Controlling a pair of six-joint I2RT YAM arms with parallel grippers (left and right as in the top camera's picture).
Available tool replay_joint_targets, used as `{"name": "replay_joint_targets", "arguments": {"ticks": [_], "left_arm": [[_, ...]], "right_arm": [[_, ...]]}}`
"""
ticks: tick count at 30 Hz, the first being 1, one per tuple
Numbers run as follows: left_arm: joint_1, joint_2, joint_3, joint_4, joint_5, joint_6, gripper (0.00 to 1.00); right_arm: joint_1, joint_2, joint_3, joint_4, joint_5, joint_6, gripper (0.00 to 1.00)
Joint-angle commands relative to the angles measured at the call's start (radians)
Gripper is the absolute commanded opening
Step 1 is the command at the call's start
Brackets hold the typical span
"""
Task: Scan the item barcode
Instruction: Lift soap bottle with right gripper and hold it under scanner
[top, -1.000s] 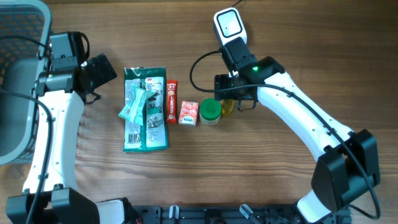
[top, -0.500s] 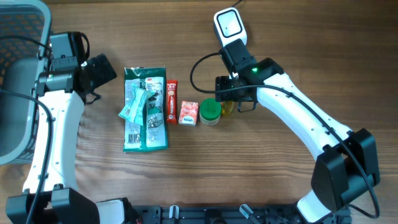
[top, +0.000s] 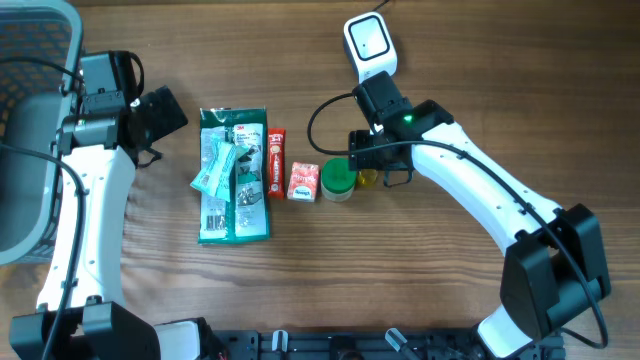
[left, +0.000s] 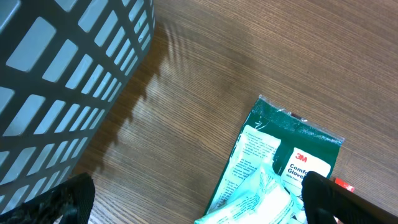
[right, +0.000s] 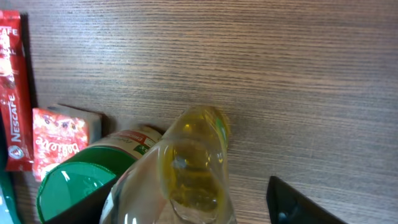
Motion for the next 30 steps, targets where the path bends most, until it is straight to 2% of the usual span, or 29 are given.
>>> {"name": "replay_joint_targets", "arguments": {"ticks": [1,5,6,8,10,12,14,18,22,26,30], "left_arm": [[0.006,-0.002,0.006,0.002,-0.002,-0.013,1.00],[0.006,-0.002,0.006,0.002,-0.002,-0.013,1.00],[0.006,-0.002,0.006,0.002,-0.002,-0.013,1.00],[0.006,-0.002,0.006,0.002,-0.002,-0.013,1.00],[0.006,-0.002,0.006,0.002,-0.002,-0.013,1.00],[0.006,-0.002,0.006,0.002,-0.002,-0.013,1.00],[0.006,-0.002,0.006,0.002,-0.002,-0.013,1.00],[0.006,-0.002,0.006,0.002,-0.002,-0.013,1.00],[0.006,-0.002,0.006,0.002,-0.002,-0.013,1.00],[0.006,-0.002,0.006,0.002,-0.002,-0.013,1.00],[0.006,-0.002,0.006,0.002,-0.002,-0.013,1.00]], "right_arm": [[0.000,0.019,-0.009,0.002,-0.013,0.005,0.87],[0.000,0.019,-0.009,0.010,-0.032,0.004,0.89],[0.000,0.019,-0.009,0.013,-0.043,0.001,0.85],[0.000,0.019,-0.008,0.014,-0.043,0.001,0.66],[0.000,0.016,-0.007,0.027,-0.043,0.001,0.52],[-0.003,0.009,0.011,0.019,-0.043,-0.019,0.45],[-0.018,-0.003,0.039,-0.005,-0.042,-0.034,0.43],[-0.126,-0.083,0.106,-0.075,-0.062,-0.055,0.23],[-0.271,-0.158,0.112,-0.116,-0.381,-0.204,0.20],[-0.389,-0.161,0.110,-0.181,-0.832,-0.415,0.21],[-0.419,-0.161,0.110,-0.200,-1.110,-0.469,0.21]]}}
